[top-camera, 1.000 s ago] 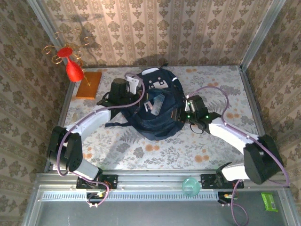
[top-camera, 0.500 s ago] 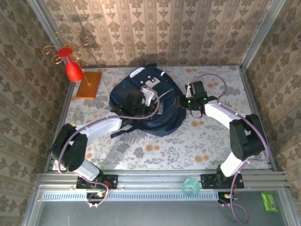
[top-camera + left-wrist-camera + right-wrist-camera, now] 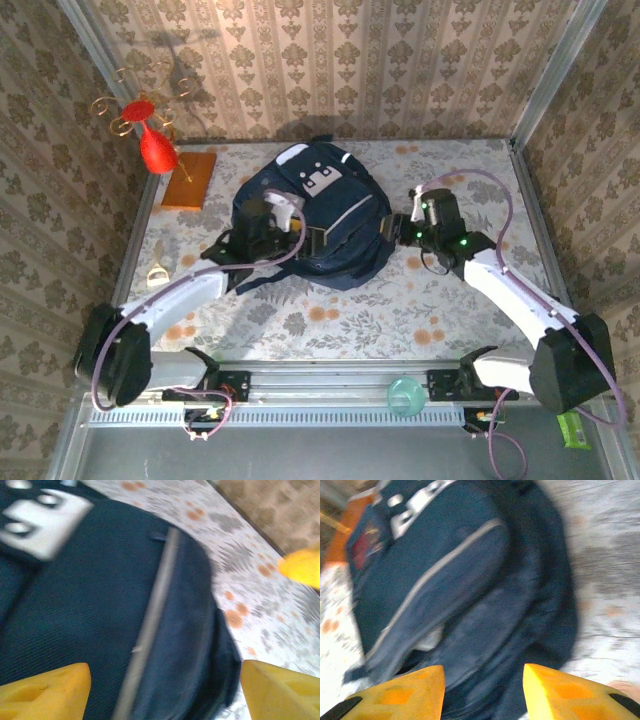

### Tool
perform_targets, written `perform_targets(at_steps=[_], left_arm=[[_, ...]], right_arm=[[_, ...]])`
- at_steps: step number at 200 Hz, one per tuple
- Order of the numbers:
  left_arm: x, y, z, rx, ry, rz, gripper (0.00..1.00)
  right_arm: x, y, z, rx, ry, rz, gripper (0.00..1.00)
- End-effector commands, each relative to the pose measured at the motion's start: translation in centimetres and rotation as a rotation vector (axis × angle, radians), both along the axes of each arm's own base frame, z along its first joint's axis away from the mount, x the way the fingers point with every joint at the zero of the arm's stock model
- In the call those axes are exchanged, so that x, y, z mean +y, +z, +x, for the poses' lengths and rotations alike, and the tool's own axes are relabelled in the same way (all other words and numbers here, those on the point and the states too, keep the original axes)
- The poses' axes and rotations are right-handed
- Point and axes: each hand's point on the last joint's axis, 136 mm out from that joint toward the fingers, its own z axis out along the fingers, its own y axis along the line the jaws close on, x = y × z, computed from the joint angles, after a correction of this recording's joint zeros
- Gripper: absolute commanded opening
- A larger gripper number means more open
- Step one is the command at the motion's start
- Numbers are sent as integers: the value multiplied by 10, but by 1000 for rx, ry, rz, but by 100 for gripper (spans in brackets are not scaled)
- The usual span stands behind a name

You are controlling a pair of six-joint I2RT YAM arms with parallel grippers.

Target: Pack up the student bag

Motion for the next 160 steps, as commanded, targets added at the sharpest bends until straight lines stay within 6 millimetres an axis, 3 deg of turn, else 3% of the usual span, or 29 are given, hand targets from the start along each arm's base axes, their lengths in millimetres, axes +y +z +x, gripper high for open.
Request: perform_targets(at_steps=[1,23,42,69,98,160], left_arm=[[43,-24,19,114,227,-52,80],[57,-42,31,246,282,-126,79],[47,-49,36,299,248,-155,78],[38,-57,46,335,223,-150,74],[29,-59,52,343,192,-164,67],[10,-72,60,366,126,-156,53]], right_arm=[[60,7,-17,-43,185,72,47],[118,9,-26,-52,317,95,45],[138,-13,-16,1,319,89,40],[133,-50,-1,66,258,23,36],[117,-76,8,123,201,8,34],[91,-90,14,156,160,-17,33]])
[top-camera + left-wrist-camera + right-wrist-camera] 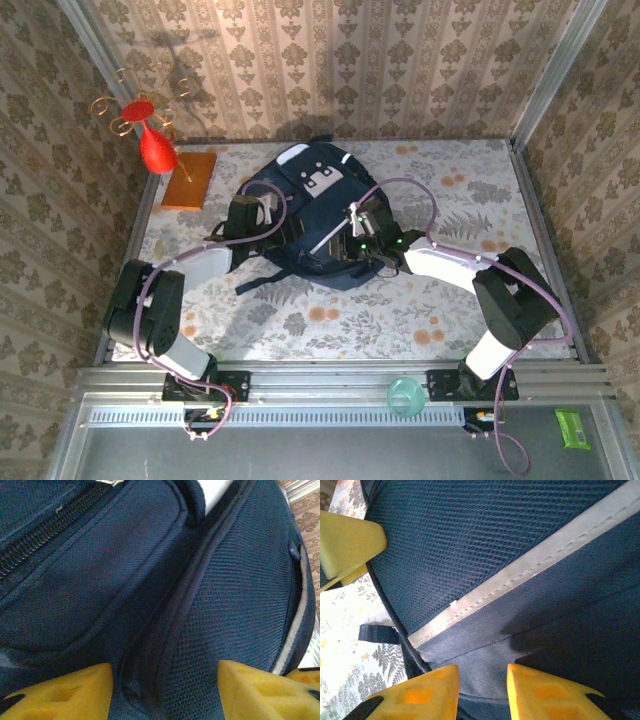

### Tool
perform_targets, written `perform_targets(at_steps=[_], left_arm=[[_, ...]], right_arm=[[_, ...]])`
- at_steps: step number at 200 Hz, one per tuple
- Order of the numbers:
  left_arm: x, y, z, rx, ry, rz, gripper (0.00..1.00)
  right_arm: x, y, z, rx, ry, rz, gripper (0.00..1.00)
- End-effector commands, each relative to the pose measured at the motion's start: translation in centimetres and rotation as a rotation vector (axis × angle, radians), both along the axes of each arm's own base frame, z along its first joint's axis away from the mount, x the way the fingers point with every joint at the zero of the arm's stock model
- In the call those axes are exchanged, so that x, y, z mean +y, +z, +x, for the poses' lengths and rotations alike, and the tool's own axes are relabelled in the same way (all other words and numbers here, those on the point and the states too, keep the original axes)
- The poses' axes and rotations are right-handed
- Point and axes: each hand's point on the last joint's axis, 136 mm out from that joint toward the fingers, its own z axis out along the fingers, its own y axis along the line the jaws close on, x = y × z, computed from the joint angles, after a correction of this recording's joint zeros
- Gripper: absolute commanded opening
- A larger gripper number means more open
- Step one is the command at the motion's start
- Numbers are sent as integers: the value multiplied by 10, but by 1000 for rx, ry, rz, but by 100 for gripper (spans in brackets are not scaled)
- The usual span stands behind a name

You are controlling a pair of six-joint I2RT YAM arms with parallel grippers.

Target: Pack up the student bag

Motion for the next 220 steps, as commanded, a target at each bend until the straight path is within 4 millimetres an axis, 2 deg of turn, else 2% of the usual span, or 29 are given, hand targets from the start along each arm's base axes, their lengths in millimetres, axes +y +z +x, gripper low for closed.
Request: perform_targets(at_steps=[1,43,55,59,86,109,138,152,156,159,180,210,213,220], left_arm=[[-18,11,5,-31,-63,-37,52],[-31,2,-5,-10,-110,-29,28],[-31,-3,-8,3,-107,-33,25],[-41,-5,-18,11,-135,-35,23],[-54,-8,-32,18,-136,-65,15],[-59,-9,-37,13,-127,-61,9],[-61,-7,-40,6,-108,-59,0],[-63,-6,-42,6,-108,-66,0],[-63,-5,-42,6,-109,-68,0],[-64,-5,-43,5,-111,-69,0],[-66,-3,-44,12,-119,-85,0],[-72,2,-46,17,-138,-117,0],[-72,3,-45,17,-140,-120,0],[-73,3,-45,19,-145,-123,0]], right_arm=[[-15,-11,4,8,-36,-34,33],[-38,-19,17,20,-74,-71,33],[-47,-20,24,27,-89,-87,33],[-50,-19,26,28,-93,-93,33],[-66,-9,34,10,-106,-153,33],[-76,3,27,-13,-112,-196,35],[-85,22,7,-67,-136,-225,43],[-79,28,-8,-95,-137,-202,47],[-74,23,-14,-91,-132,-190,48],[-71,32,-18,-115,-132,-162,49],[-47,28,-39,-139,-108,-115,52],[-14,23,-49,-174,-72,-94,50],[-10,14,-48,-164,-69,-112,49],[-5,12,-47,-170,-66,-116,48]])
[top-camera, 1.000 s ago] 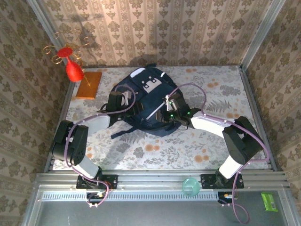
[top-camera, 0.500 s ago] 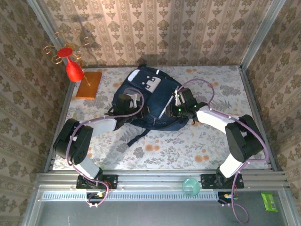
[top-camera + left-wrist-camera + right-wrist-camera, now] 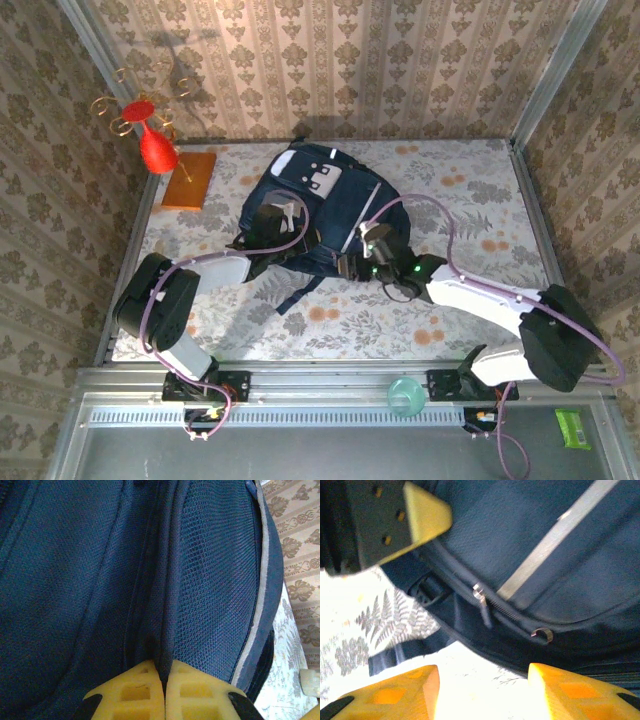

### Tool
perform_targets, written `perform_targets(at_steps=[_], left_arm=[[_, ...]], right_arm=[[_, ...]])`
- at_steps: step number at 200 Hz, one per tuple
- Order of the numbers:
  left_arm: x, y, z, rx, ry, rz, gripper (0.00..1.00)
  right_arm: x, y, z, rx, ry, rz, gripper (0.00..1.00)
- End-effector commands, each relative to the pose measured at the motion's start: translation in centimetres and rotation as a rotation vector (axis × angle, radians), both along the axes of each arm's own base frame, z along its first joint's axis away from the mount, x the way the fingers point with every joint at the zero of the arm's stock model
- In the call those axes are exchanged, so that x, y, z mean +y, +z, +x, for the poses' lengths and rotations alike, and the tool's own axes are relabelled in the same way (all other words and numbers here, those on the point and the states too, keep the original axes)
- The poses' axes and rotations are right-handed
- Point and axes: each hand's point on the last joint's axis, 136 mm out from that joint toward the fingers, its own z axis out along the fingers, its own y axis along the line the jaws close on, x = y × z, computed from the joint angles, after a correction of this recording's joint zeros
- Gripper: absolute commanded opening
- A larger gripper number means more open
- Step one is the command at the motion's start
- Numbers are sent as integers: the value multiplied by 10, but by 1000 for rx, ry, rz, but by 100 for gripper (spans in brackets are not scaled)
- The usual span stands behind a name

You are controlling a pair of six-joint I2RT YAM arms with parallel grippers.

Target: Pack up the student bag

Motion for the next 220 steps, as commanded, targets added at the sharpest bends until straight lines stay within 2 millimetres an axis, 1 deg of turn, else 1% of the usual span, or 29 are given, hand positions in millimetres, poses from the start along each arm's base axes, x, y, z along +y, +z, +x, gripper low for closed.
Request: perform_targets(at_steps=[1,12,30,50,63,84,105,147,203,220], left_arm=[[-14,4,-18,31,-80,-43,0],[-15,5,-18,31,-86,-47,0],[-16,6,-16,28,-85,-47,0],[-15,6,-16,27,-85,-48,0],[-15,8,-16,24,-86,-50,0],[-15,8,-15,21,-87,-50,0],[-14,7,-15,23,-87,-48,0],[-14,6,-16,22,-91,-49,0],[-13,6,-17,22,-92,-53,0],[-13,5,-17,23,-94,-53,0]], right_arm=[[15,-3,13,-55,-54,12,47],[20,-8,16,-63,-61,7,45],[23,-20,24,-59,-91,6,42],[26,-30,30,-44,-119,-4,40],[25,-39,33,-33,-144,-17,40],[29,-44,38,-32,-152,-5,39],[32,-46,41,-28,-163,-2,37],[28,-52,49,-30,-234,8,31],[29,-50,60,-60,-302,52,25],[31,-48,63,-69,-308,68,24]])
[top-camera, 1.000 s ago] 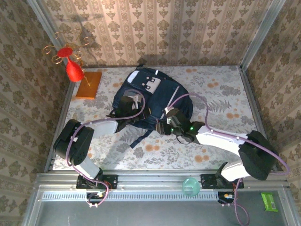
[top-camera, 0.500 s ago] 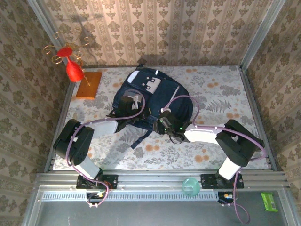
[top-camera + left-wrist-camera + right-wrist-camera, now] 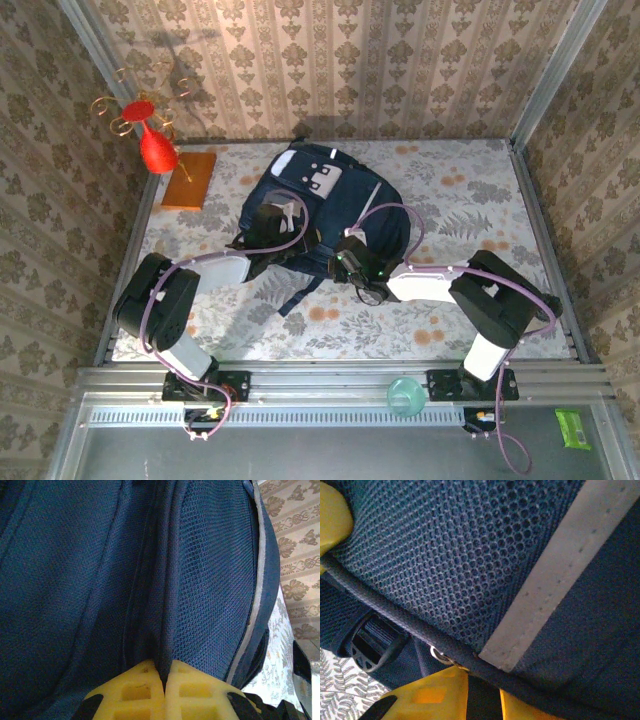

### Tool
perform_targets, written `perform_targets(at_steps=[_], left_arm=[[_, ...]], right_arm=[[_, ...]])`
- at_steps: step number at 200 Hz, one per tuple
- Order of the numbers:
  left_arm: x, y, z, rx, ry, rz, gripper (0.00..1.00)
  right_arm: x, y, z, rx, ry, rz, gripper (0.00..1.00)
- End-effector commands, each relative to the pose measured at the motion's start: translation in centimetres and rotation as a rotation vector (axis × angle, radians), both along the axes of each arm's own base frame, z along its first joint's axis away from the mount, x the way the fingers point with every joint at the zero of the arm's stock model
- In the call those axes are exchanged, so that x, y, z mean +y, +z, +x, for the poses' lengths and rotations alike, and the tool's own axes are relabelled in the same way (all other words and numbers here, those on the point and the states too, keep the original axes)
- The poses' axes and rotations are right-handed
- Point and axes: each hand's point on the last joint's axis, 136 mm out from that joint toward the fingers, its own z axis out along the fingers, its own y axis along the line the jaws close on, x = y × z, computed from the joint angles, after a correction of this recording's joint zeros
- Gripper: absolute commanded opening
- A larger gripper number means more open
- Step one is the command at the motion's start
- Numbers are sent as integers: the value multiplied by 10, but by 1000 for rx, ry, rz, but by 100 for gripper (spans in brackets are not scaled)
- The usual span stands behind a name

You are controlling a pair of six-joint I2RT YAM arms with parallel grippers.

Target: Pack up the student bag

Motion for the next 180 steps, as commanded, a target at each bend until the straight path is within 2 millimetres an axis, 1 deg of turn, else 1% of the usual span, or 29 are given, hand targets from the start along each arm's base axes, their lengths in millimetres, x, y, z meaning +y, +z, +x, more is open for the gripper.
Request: perform_targets(at_steps=[1,30,44,82,103,134,180], left_arm=[[-12,4,-16,12,-87,-38,0],[-13,3,-16,13,-90,-40,0],[-12,3,-16,14,-88,-40,0],[-12,2,-16,17,-89,-42,0],[-12,2,-15,18,-88,-45,0],[-13,2,-15,18,-88,-46,0],[-11,1,-16,22,-87,-43,0]], right_arm=[[7,16,23,-90,-80,58,24],[12,19,29,-104,-84,69,24],[11,20,31,-114,-94,68,24],[12,31,34,-163,-97,109,25],[14,33,35,-178,-91,121,25],[17,29,38,-177,-88,116,24],[10,21,37,-174,-115,90,19]])
